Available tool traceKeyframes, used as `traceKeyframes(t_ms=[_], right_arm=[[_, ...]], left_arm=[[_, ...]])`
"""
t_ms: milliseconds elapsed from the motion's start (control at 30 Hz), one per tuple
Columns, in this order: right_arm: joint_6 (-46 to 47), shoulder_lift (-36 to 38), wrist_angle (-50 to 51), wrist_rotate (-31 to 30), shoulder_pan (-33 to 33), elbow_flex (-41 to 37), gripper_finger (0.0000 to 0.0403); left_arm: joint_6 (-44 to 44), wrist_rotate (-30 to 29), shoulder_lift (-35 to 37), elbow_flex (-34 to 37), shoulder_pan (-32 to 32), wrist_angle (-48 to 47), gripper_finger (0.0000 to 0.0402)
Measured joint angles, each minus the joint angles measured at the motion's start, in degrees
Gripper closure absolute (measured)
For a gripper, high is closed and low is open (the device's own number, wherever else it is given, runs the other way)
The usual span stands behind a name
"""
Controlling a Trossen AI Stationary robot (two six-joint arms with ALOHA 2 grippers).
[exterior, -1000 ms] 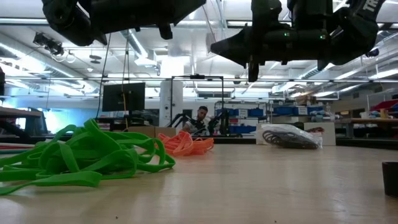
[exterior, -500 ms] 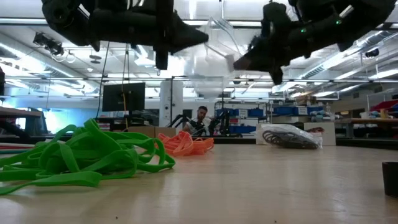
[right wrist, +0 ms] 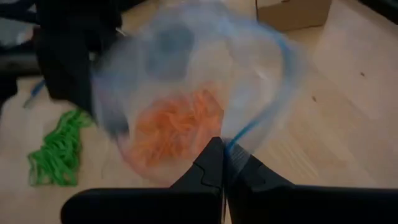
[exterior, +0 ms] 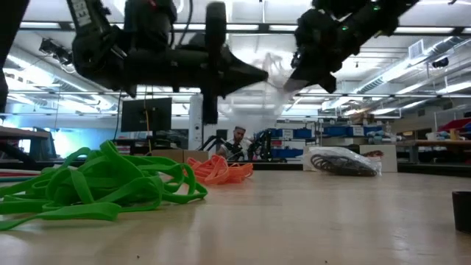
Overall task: Sort rubber bands
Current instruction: Open the transparent zip bag, then put the orange rubber band into the transparent zip bag
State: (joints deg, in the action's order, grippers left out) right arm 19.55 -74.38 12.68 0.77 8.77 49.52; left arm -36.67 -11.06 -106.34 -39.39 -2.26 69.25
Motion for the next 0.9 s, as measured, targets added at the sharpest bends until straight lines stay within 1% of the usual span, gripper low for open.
traceKeyframes(t_ms=[200,300,400,533,600,800,900], right_arm=[[-2.3,-6.4,4.2,2.0,0.0,7.8,0.0403],[-3.5,-8.0,7.1,1.9,0.0,10.2,0.0403],[-4.0,-8.1,9.2,1.9,0.3,10.8,0.0403],[-4.2,-6.5,12.7,1.4,1.2,10.8,0.0403],[-4.2,-5.7,14.2,0.7,1.7,10.8,0.0403],[-4.8,-3.8,14.9,0.4,4.4,10.8,0.0403],[-5.1,-3.6,16.2,1.0,5.6,10.8,0.0403]], left_arm=[[-5.3,4.2,-5.8,-4.7,0.9,0.1,0.0390],[-6.8,7.9,-6.8,-5.3,1.9,0.1,0.0378],[-6.0,10.8,-6.8,-5.3,2.1,1.3,0.0357],[-5.7,15.2,-6.8,-5.3,2.0,4.6,0.0307],[-6.0,16.3,-6.8,-5.4,2.1,5.1,0.0277],[-7.2,16.4,-6.7,-5.3,2.0,1.5,0.0186],[-7.3,17.3,-6.7,-5.3,2.0,1.7,0.0150]])
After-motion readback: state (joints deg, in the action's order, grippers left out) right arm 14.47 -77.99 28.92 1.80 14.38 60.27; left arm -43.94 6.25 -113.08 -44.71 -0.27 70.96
